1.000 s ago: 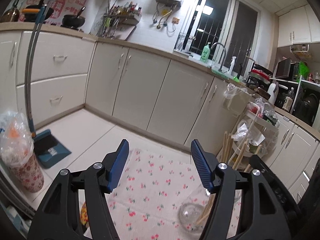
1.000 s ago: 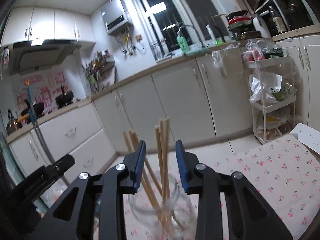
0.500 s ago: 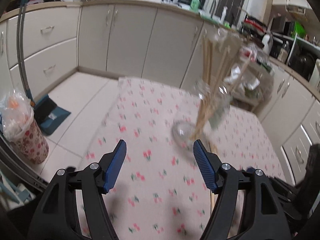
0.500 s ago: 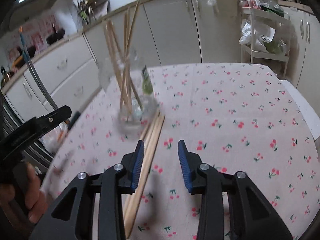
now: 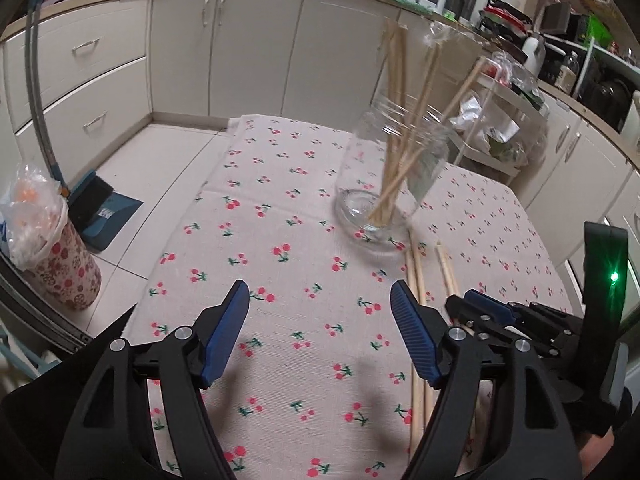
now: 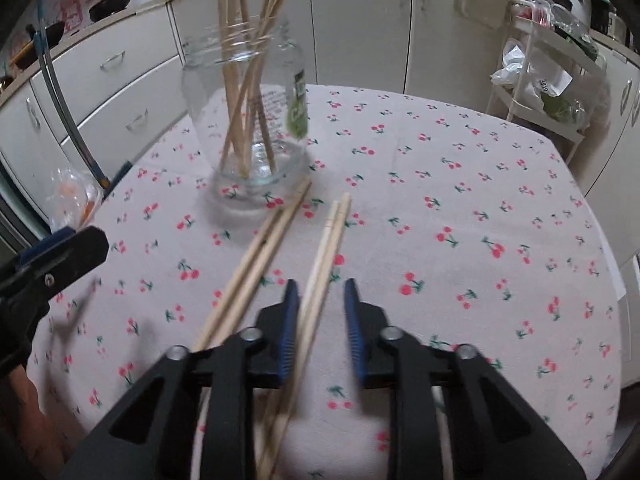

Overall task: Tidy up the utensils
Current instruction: 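Close the left tool on a wooden stick while the right tool grasps another, then raise both held sticks upright above the jar mouth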

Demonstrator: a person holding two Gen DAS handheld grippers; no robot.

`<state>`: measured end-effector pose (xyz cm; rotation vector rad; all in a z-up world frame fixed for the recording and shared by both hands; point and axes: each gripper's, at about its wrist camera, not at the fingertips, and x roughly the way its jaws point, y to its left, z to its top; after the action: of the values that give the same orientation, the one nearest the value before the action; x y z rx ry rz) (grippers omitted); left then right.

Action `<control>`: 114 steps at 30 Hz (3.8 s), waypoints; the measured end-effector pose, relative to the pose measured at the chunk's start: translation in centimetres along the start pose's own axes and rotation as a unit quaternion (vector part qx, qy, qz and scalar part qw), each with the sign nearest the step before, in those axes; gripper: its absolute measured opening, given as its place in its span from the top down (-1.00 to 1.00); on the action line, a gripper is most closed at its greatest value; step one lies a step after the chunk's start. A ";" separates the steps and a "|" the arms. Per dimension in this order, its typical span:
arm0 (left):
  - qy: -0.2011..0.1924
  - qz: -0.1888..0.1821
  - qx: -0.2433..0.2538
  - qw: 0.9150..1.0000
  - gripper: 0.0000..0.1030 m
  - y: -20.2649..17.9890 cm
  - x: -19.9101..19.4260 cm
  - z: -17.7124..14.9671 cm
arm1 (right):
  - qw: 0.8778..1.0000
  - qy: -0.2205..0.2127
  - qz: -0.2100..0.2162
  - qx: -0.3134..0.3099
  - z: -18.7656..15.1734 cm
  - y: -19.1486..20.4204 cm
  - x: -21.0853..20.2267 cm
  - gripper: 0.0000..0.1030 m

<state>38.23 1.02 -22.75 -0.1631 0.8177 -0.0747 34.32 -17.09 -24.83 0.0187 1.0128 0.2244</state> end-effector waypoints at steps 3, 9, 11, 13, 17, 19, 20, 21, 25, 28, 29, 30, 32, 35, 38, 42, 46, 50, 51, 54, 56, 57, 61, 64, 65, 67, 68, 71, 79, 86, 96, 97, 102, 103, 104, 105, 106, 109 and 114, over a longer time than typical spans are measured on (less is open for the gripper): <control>0.012 -0.004 0.020 1.000 -0.35 -1.1 0.5 -0.3 | 0.999 0.008 0.027 0.019 -0.5 -1.5 -0.5 0.74; 0.037 -0.002 0.053 0.998 -0.35 -3.1 2.0 -0.7 | 0.992 0.024 0.098 0.073 -1.3 -4.9 -1.2 0.76; 0.043 -0.002 0.060 0.997 -0.35 -3.8 2.7 -0.7 | 0.989 0.018 0.110 0.096 -1.4 -5.8 -1.5 0.76; 0.047 -0.002 0.068 0.997 -0.35 -4.3 3.1 -0.7 | 0.989 0.007 0.107 0.101 -1.3 -6.2 -1.8 0.76; 0.059 0.014 0.083 0.995 -0.35 -5.1 4.4 -0.5 | 0.993 0.003 0.091 0.081 -0.9 -5.8 -1.8 0.76; 0.064 0.017 0.082 0.994 -0.35 -5.2 4.8 -0.5 | 0.994 0.005 0.085 0.067 -0.6 -5.3 -1.5 0.76; 0.066 0.022 0.081 0.994 -0.35 -5.2 5.1 -0.4 | 0.995 0.004 0.081 0.060 -0.4 -5.1 -1.4 0.76; 0.068 0.025 0.081 0.994 -0.35 -5.2 5.2 -0.4 | 0.996 0.003 0.075 0.052 -0.2 -4.9 -1.2 0.76; 0.073 0.039 0.092 0.992 -0.35 -5.6 5.9 -0.5 | 0.998 0.007 0.056 0.025 0.2 -4.3 -0.2 0.76; 0.076 0.049 0.114 0.989 -0.35 -6.3 6.1 -0.7 | 0.999 0.009 0.041 0.006 0.2 -3.9 -0.4 0.77; 0.076 0.052 0.119 0.989 -0.33 -6.5 6.2 -0.7 | 0.999 0.010 0.035 0.001 0.2 -3.8 -0.5 0.79; 0.076 0.052 0.123 0.988 -0.29 -6.6 6.1 -0.7 | 0.999 0.012 0.030 0.000 0.1 -3.8 -0.5 0.82; 0.077 0.055 0.125 0.988 -0.04 -6.5 5.9 -0.6 | 0.999 0.019 0.036 0.011 -0.1 -4.4 -0.7 0.84; 0.085 0.059 0.118 0.988 0.08 -5.9 5.7 -0.3 | 0.998 0.021 0.044 0.033 0.2 -5.5 -0.9 0.84; 0.092 0.055 0.117 0.987 0.07 -5.8 5.9 0.1 | 0.998 0.028 0.049 0.041 1.1 -6.0 -0.5 0.74; 0.097 0.054 0.111 0.988 0.02 -5.9 6.5 0.6 | 0.998 0.032 0.044 0.019 2.3 -5.3 0.4 0.58; 0.096 0.053 0.108 0.988 0.00 -6.0 7.1 1.0 | 0.999 0.026 0.006 -0.028 2.5 -4.1 1.2 0.67; 0.097 0.033 0.121 0.987 0.91 -6.4 7.1 1.2 | 0.999 0.029 0.010 -0.029 2.1 -4.3 1.0 0.86; 0.104 0.024 0.115 0.988 0.91 -6.3 7.0 1.3 | 0.999 0.030 0.016 -0.024 2.0 -4.5 0.9 0.87; 0.115 -0.003 0.094 0.989 0.91 -5.4 6.8 1.5 | 0.999 0.035 0.032 -0.017 1.5 -4.8 0.3 0.88; 0.123 -0.018 0.081 0.989 0.91 -4.7 6.8 1.5 | 0.998 0.046 0.033 -0.026 1.3 -4.6 0.4 0.88; 0.128 -0.022 0.081 0.988 0.91 -4.6 6.8 1.6 | 0.998 0.048 0.032 -0.029 1.2 -4.5 0.3 0.87; 0.136 -0.019 0.084 0.987 0.87 -4.6 7.1 1.9 | 0.997 0.050 0.020 -0.052 1.3 -3.8 0.4 0.87; 0.132 -0.006 0.097 0.986 0.71 -4.9 7.4 2.1 | 0.997 0.048 0.016 -0.066 1.3 -3.5 0.6 0.87; 0.131 -0.003 0.101 0.986 0.68 -5.2 7.5 2.2 | 0.997 0.046 0.016 -0.067 1.3 -3.5 0.6 0.87; 0.127 0.009 0.118 0.985 0.68 -5.8 7.7 2.2 | 0.997 0.041 0.019 -0.066 1.2 -3.6 0.5 0.87; 0.123 0.016 0.132 0.983 0.76 -6.2 7.8 2.1 | 0.997 0.040 0.026 -0.056 1.1 -3.9 0.5 0.87; 0.123 0.002 0.137 0.983 0.91 -6.6 7.5 2.1 | 0.997 0.039 0.061 0.000 1.2 -5.3 0.3 0.88; -0.031 -0.067 0.087 0.993 0.91 -5.3 -0.7 5.6 | 0.962 -0.139 0.175 0.154 3.2 -8.6 -6.5 0.88; -0.207 -0.106 0.006 0.973 0.91 -3.5 -6.0 12.3 | 0.922 -0.294 0.174 0.180 6.0 -7.3 -12.0 0.88; -0.332 -0.080 -0.073 0.937 0.91 -2.9 -5.3 18.6 | 0.874 -0.437 0.107 0.185 10.8 -6.5 -15.4 0.88; -0.337 -0.077 -0.076 0.935 0.91 -2.9 -4.8 19.0 | 0.871 -0.444 0.104 0.185 11.0 -6.4 -15.6 0.88; -0.346 -0.074 -0.093 0.931 0.91 -2.9 -2.6 19.9 | 0.857 -0.468 0.098 0.192 12.9 -6.2 -15.0 0.88; -0.346 -0.073 -0.097 0.930 0.91 -2.7 -2.0 20.1 | 0.855 -0.471 0.096 0.194 13.5 -6.1 -14.6 0.88; -0.348 -0.072 -0.100 0.930 0.91 -2.5 -1.7 19.9 | 0.854 -0.473 0.095 0.194 13.5 -5.8 -14.3 0.88; -0.349 -0.069 -0.105 0.929 0.91 -2.4 -1.2 19.8 | 0.853 -0.474 0.095 0.195 13.9 -5.7 -13.9 0.88; -0.349 -0.068 -0.108 0.928 0.91 -2.3 -0.9 19.6 | 0.853 -0.474 0.097 0.196 14.3 -5.5 -13.5 0.88; -0.352 -0.061 -0.115 0.927 0.91 -1.7 0.1 19.3 | 0.851 -0.478 0.100 0.192 14.8 -4.7 -12.7 0.88; -0.354 -0.056 -0.120 0.926 0.91 -0.9 1.4 18.7 | 0.853 -0.482 0.101 0.173 15.5 -2.9 -11.7 0.87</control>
<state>52.85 2.12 -10.96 -0.4400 0.0884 -0.0176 41.96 -20.86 -7.14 0.5230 0.0235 0.1846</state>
